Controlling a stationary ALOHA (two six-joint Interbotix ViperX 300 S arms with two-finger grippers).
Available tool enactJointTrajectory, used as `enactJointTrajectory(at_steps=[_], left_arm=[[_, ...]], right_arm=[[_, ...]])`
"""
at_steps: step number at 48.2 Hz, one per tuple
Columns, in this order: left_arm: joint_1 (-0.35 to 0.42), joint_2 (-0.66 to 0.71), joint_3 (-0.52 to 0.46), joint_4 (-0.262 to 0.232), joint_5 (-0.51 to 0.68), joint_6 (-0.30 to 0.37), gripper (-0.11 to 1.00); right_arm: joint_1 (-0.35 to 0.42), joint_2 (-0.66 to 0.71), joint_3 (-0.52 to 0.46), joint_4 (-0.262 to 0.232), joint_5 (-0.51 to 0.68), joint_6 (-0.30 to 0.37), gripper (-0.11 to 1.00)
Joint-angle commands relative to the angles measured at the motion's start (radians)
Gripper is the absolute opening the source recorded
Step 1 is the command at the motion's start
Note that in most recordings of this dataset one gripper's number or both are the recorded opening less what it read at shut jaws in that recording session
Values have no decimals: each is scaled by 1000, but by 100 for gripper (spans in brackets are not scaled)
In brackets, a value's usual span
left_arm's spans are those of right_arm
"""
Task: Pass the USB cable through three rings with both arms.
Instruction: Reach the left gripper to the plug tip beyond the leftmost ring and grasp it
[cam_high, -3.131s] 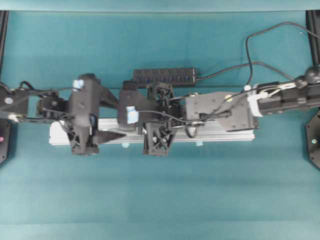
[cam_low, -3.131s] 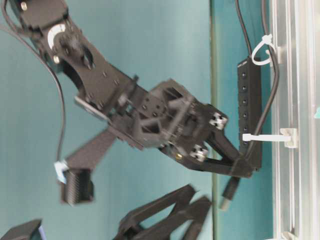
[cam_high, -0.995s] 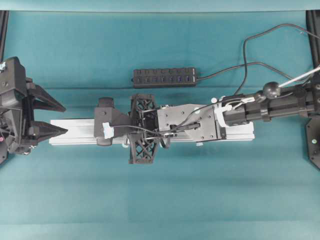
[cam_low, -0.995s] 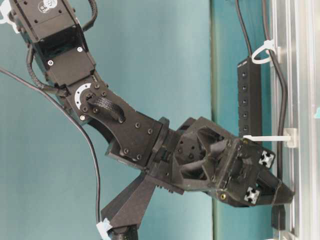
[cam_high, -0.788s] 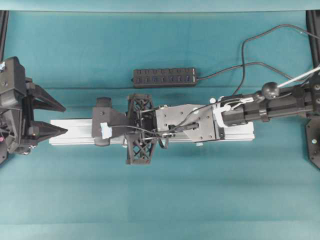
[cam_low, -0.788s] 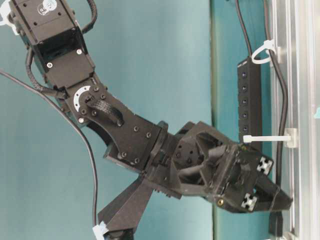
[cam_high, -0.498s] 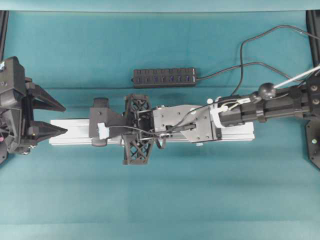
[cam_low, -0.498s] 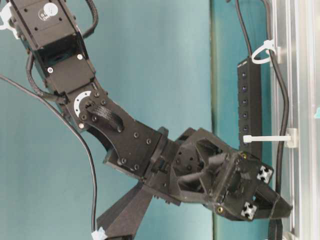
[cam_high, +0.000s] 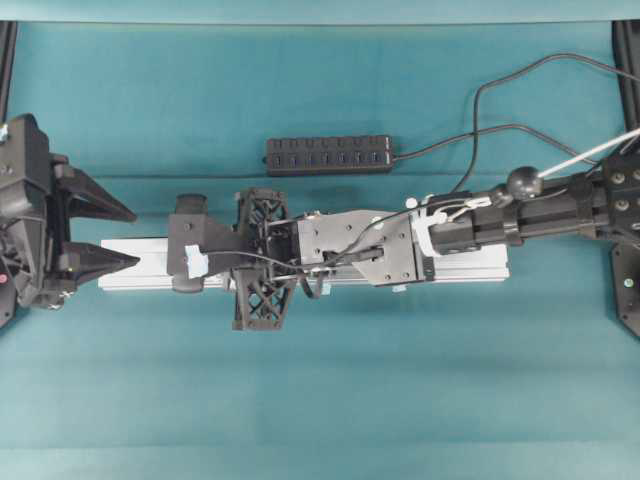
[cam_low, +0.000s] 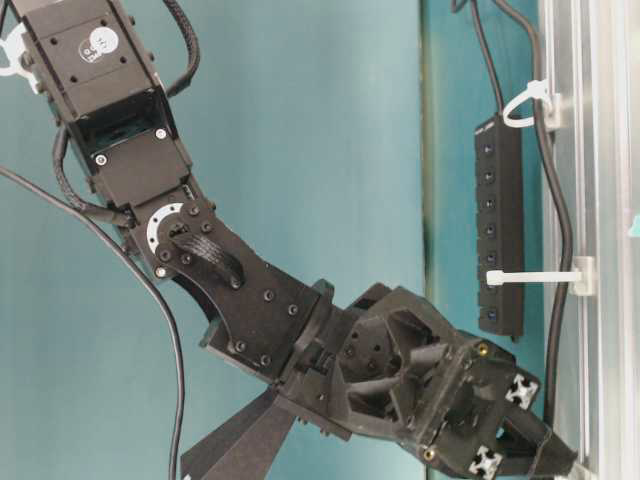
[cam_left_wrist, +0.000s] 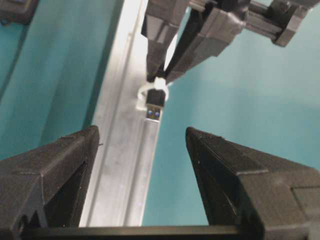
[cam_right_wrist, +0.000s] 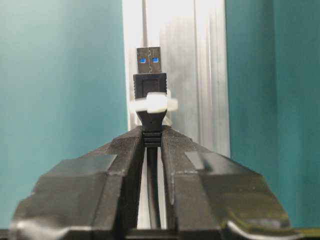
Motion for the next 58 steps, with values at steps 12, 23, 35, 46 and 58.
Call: enactJointTrajectory(at_steps=[12,23,35,46,58], left_arm=[[-69,104,31,3,-143,23,77],[-71,230,20,3,-268,31,77],[-69,374,-12,3,-354,48,77],[-41,482,-38,3,-367,66,77],[-23,512,-48,3,-407,67,76]], right_arm=[[5,-8,-18,17,-18,-2,-5],[5,-8,-18,20,-29,0,-5],[5,-8,-18,20,-38,0,-5],[5,-9,-17,23,-40,-2,-5],[5,-12,-14,25,-38,-2,-5]])
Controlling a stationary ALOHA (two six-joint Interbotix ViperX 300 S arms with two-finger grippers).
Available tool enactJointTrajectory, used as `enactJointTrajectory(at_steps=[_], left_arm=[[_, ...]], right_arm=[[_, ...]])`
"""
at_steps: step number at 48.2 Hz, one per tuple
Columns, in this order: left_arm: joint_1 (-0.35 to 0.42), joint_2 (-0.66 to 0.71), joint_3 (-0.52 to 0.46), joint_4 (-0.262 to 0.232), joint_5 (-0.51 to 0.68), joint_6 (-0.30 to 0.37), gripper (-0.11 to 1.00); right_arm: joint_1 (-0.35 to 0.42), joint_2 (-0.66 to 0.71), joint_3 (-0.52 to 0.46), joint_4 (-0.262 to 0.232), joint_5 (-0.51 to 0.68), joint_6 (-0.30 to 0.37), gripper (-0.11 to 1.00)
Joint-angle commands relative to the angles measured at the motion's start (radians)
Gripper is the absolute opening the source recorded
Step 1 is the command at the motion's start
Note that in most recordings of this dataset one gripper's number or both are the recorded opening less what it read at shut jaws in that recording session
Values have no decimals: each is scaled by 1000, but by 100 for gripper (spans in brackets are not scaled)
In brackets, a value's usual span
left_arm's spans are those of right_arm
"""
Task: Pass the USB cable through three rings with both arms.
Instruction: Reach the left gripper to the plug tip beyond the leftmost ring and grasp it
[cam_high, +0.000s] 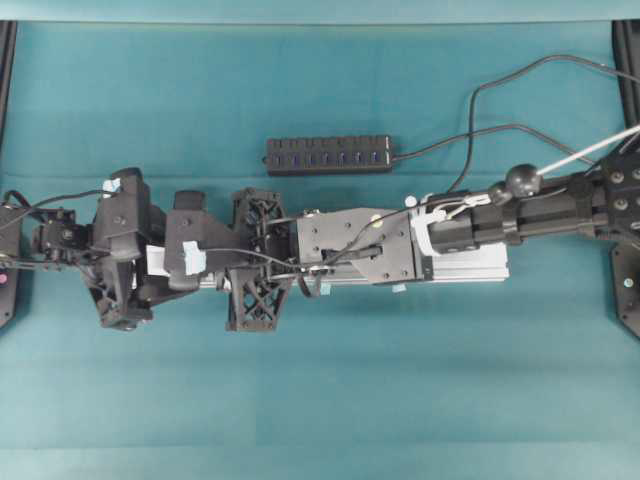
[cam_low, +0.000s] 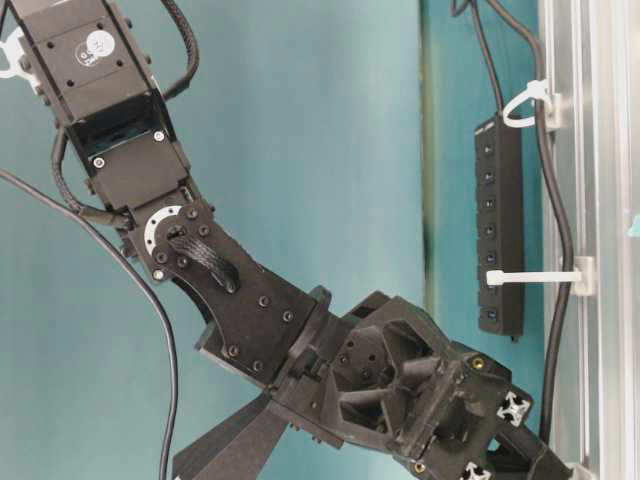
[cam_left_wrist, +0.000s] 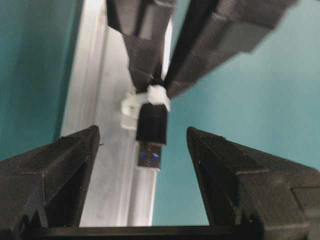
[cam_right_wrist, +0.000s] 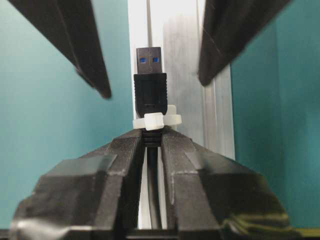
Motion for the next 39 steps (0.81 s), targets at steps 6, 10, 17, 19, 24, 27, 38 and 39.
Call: enactJointTrajectory(at_steps=[6,10,17,19,24,27,38,39], left_arm=[[3,11,-9,3,-23,0,76],[3,23,-6,3,-25,0,76],[3,35,-15,3,-31,0,76],[3,38,-17,3,-37,0,76],[3,48,-20,3,-49,0,76],[3,52,-21,3,-52,2,76],[0,55,-28,3,-60,0,50],[0,55,-28,3,-63,2,45]], right_arm=[[6,-14,-9,5,-14,-2,-5],[6,-14,-9,5,-20,-2,-5],[6,-14,-9,5,-21,-2,-5],[6,-14,-9,5,-20,-2,-5],[6,-14,-9,5,-20,-2,-5],[6,-14,-9,5,-20,-2,-5],[6,-14,-9,5,-20,-2,-5],[6,-14,-9,5,-20,-2,-5]])
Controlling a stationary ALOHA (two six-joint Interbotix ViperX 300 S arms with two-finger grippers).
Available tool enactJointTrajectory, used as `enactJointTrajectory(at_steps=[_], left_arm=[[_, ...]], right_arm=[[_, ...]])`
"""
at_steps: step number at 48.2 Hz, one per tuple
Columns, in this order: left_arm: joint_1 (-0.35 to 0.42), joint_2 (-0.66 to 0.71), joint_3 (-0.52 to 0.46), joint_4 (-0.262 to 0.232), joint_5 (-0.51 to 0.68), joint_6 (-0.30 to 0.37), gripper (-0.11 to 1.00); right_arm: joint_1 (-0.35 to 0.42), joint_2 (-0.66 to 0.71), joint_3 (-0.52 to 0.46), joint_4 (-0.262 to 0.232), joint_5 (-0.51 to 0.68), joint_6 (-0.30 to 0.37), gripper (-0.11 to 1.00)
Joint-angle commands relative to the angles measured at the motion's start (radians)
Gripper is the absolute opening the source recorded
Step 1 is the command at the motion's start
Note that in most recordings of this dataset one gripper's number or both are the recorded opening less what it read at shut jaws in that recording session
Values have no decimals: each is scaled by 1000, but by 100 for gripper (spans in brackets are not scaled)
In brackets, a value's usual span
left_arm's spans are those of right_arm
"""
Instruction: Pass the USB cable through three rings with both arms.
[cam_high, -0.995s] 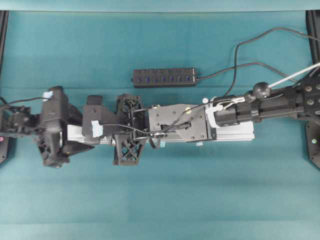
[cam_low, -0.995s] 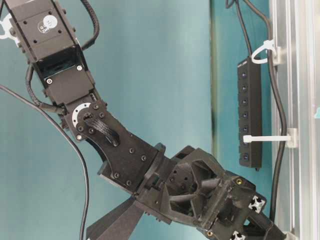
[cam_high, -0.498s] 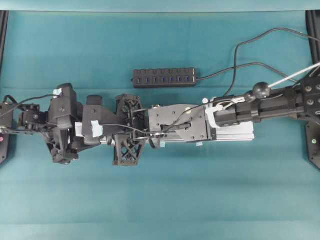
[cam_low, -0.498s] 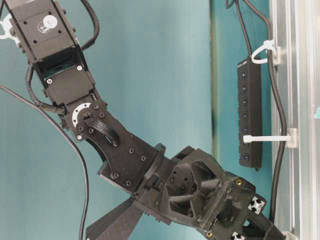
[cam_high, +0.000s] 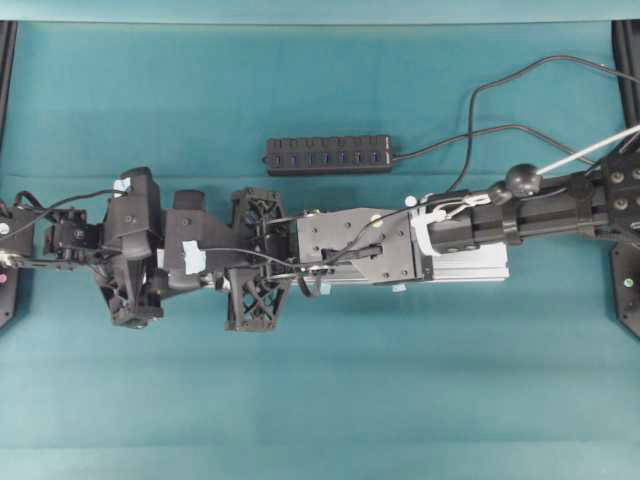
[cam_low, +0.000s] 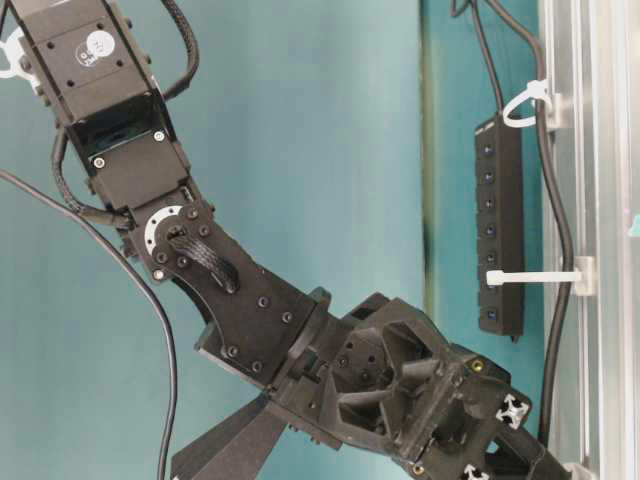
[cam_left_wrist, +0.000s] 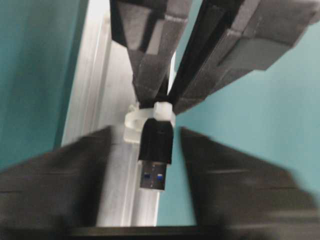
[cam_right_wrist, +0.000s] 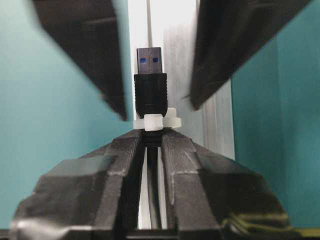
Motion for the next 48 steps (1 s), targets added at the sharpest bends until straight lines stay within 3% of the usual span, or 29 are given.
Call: enactJointTrajectory(at_steps=[1,4,6,25,33,40,48], left_arm=[[-5,-3,-15,3,-17,2,39],[-8,-3,-15,3,-21,3,25],[-9,-3,-14,3,-21,3,22],[-12,-15,-15,3,-11,3,22],[-11,-25,-11,3,5,3,22],[-11,-26,-12,3,14,3,22],[-17,-38,-14,3,21,3,22]], right_arm=[[6,-14,-9,3,-11,-2,-5],[6,-14,-9,3,-8,-2,-5],[6,-14,-9,3,-8,-2,-5],[6,-23,0,3,-17,2,-5],[6,-32,25,3,-21,-3,2],[6,-46,49,3,-20,-3,21],[5,-83,74,2,-14,0,67]])
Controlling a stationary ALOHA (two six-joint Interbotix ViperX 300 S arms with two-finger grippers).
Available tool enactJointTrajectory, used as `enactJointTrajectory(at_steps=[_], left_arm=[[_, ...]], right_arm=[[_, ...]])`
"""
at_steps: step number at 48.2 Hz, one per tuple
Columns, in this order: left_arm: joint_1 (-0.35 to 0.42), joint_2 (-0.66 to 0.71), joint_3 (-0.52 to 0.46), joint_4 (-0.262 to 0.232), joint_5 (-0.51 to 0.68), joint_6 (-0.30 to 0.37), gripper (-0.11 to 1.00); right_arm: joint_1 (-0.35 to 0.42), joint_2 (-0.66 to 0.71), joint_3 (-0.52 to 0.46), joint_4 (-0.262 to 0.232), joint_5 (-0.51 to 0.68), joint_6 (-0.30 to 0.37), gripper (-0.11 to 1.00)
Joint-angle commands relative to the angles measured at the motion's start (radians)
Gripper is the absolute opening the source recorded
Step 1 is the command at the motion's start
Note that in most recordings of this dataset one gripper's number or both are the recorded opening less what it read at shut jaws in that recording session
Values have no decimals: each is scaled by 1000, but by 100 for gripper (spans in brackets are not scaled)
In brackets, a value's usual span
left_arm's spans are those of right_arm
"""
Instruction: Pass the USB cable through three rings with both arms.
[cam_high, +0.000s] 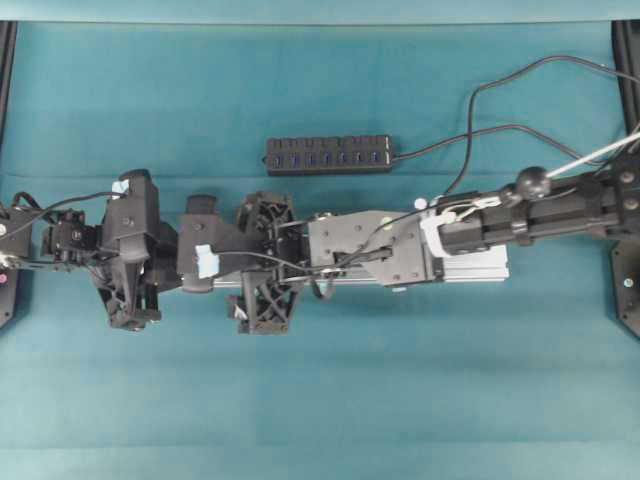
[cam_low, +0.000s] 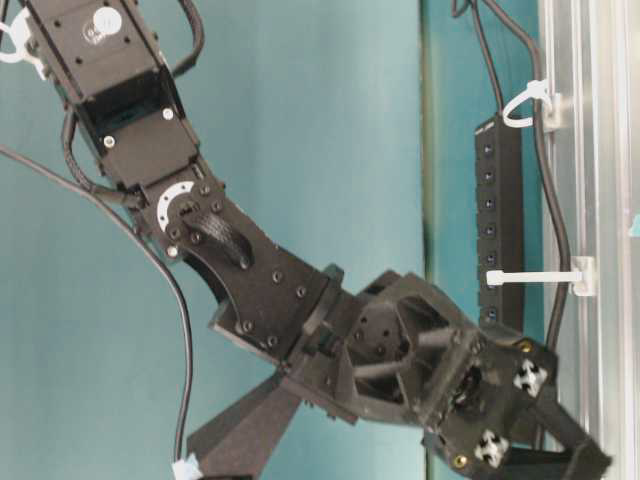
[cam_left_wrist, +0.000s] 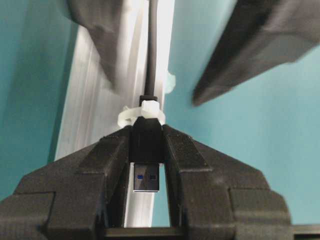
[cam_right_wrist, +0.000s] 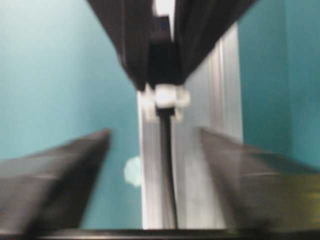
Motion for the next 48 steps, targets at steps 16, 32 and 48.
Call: enactJointTrajectory(at_steps=[16,32,48], left_arm=[[-17,-81,-14,2,158,0,22],[-20,-181,0,2,207,-3,22],[-17,-299,29,2,244,-9,22]], right_arm=[[-20,-86,31,-3,-9,0,75],[-43,-123,46,-6,-21,-6,75],[-63,-218,141,-37,-35,-2,74]])
